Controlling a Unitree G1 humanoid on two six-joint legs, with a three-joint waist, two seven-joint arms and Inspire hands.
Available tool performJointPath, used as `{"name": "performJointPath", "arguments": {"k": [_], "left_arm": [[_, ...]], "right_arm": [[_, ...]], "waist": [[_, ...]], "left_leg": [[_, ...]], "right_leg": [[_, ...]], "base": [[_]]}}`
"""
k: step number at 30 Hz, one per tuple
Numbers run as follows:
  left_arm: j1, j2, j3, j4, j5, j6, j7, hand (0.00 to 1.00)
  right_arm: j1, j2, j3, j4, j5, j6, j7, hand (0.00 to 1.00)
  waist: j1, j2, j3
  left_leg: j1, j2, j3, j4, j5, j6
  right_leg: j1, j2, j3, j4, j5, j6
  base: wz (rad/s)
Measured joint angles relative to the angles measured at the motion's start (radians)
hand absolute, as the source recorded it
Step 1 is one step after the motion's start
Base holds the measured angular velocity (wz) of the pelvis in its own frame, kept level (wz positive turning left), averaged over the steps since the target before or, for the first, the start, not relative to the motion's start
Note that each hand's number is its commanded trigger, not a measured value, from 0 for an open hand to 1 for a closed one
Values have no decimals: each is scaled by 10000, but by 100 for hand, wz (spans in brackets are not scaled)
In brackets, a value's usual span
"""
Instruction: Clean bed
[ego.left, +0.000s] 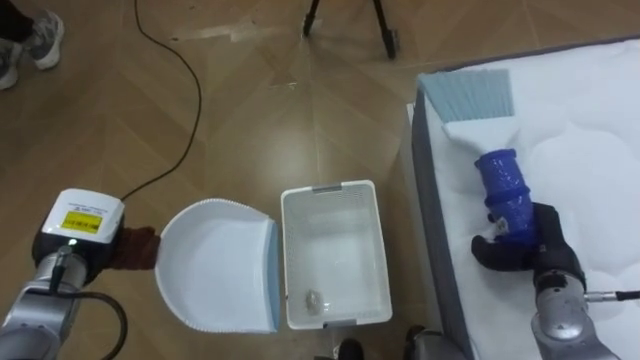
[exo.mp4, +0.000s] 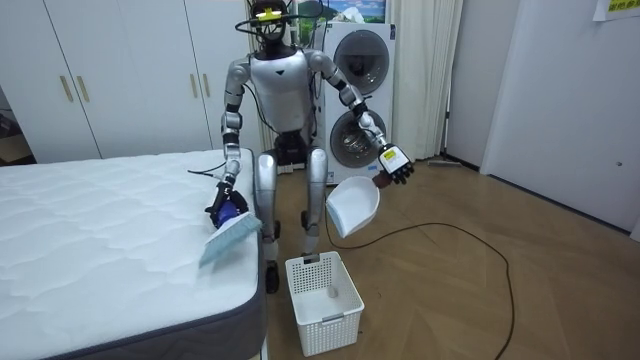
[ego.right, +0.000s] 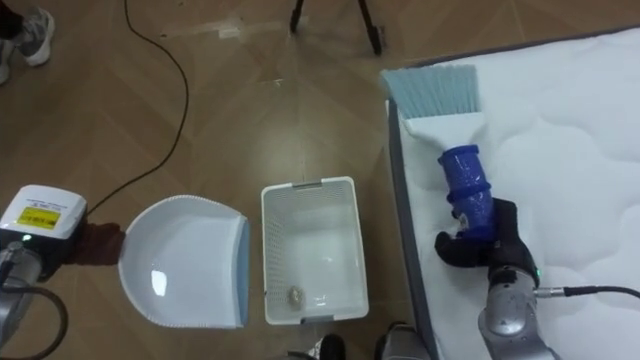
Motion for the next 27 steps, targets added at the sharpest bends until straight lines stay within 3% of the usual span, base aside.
{"name": "performJointPath", "arguments": {"k": [1, 3, 9, 13, 20, 22, 25, 26, 27], "left_arm": [[-51, -7, 0, 1, -96, -80, 69, 100], [-50, -9, 8, 22, -397, -183, 112, 100], [108, -311, 441, -268, -975, -394, 676, 100], [832, -619, 747, -1111, -1091, -528, 1191, 100], [1232, -917, 943, -1556, -1191, -701, 1414, 100], [1275, -1136, 1043, -1554, -1276, -683, 1415, 100], [1348, -1188, 1065, -1558, -1388, -688, 1413, 100], [1366, -1192, 1081, -1567, -1387, -690, 1411, 100], [1532, -1222, 1236, -1765, -1383, -704, 1407, 100]], "right_arm": [[71, 9, 3, 0, 34, -49, 22, 0], [191, 14, 8, 4, 30, -89, 130, 0], [337, -1, -38, 4, 100, -87, 256, 0], [540, -2, -24, -55, 19, -82, 442, 0], [1005, 1, -253, -379, -510, -60, 735, 0], [1254, 1, -486, -717, -486, 64, 923, 0], [1638, 0, -524, -1276, -478, 375, 1230, 0], [1666, 6, -501, -1325, -472, 416, 1285, 0], [1715, 13, -487, -1487, -480, 547, 1381, 0]], "waist": [[38, -74, 49], [69, -165, 59], [377, -365, -3], [621, -564, -150], [553, -638, -238], [578, -639, -250], [606, -696, -279], [651, -697, -279], [790, -703, -284]], "left_leg": [[189, 31, 41, -105, 0, 0], [428, 97, 81, -220, -7, 6], [1096, 490, 603, -674, -17, 21], [1896, 687, 1287, -1147, -16, 23], [3052, 1051, 2012, -1879, -18, 24], [3328, 1136, 2474, -2057, -24, 28], [3772, 1319, 3217, -2312, -80, 21], [3876, 1370, 3430, -2352, -99, 21], [4086, 1498, 3949, -2463, -128, 3]], "right_leg": [[172, 32, 38, -119, 1, -1], [442, 175, 101, -322, 14, -8], [991, 588, 624, -1156, 429, -22], [1526, 873, 1210, -1564, 547, 14], [2473, 1252, 1779, -2411, 965, -34], [2524, 1390, 2077, -2448, 1078, -33], [2577, 1648, 2342, -2582, 1336, -106], [2611, 1734, 2330, -2620, 1401, -144], [2643, 1755, 2160, -2749, 1597, -239]], "base": [[-10], [-15], [-35], [-54], [-37], [-55], [-79], [-110], [-134]]}}
